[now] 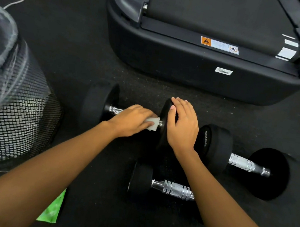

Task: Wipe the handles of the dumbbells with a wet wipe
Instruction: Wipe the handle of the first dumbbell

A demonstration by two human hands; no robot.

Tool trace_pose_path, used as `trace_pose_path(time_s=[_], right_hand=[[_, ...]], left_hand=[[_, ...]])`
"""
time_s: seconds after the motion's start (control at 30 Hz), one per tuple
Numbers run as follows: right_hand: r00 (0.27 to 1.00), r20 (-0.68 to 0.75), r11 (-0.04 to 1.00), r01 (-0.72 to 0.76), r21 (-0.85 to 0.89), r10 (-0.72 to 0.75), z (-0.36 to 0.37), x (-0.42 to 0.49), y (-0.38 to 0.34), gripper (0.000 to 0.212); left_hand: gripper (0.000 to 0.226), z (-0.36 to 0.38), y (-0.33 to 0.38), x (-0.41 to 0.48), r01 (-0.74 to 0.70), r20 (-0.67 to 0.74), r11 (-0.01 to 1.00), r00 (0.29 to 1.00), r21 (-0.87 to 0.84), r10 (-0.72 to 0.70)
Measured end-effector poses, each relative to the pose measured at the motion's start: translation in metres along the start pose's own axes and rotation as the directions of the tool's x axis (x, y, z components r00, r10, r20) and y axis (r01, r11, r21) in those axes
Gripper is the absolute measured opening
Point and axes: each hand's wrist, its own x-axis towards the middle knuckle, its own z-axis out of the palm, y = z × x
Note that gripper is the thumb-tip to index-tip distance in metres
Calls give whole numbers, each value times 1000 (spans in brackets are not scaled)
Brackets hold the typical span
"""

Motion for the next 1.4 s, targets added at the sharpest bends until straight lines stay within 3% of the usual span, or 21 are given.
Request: trace_pose_path(time_s=[0.1, 0.23, 0.43, 0.8, 0.97, 1.07, 1.3, 1.4], right_hand=[[1000, -1, 1000, 3, 0, -3, 0, 0, 0, 50], [1000, 7, 1000, 0, -8, 0, -1, 0, -1, 52], [1000, 14, 1000, -6, -14, 6, 0, 0, 0, 52], [1000, 22, 1000, -20, -5, 20, 0, 1, -1, 41], [1000, 18, 1000, -16, -4, 16, -1, 1, -1, 43], [1000, 17, 1000, -6, -4, 6, -1, 0, -1, 45], [1000, 11, 1000, -3, 10, 3, 1, 1, 0, 51], [1000, 16, 1000, -4, 9, 4, 0, 1, 0, 52]], left_hand=[[37, 2, -3, -4, -41, -85, 999, 996, 1, 41], [28, 14, 16, 5, -112, -200, 982, 969, 152, 141], [35, 11, 3, -11, -174, -234, 964, 947, 200, 220], [31, 15, 5, -14, -139, -267, 989, 952, 57, 149], [41, 17, 4, -9, -93, -193, 995, 977, -33, 85], [41, 11, -2, -7, -45, -161, 999, 986, -1, 44], [35, -1, -7, 2, 211, -96, 973, 975, 94, -203], [37, 2, 6, 15, 203, -45, 966, 979, 161, -198]])
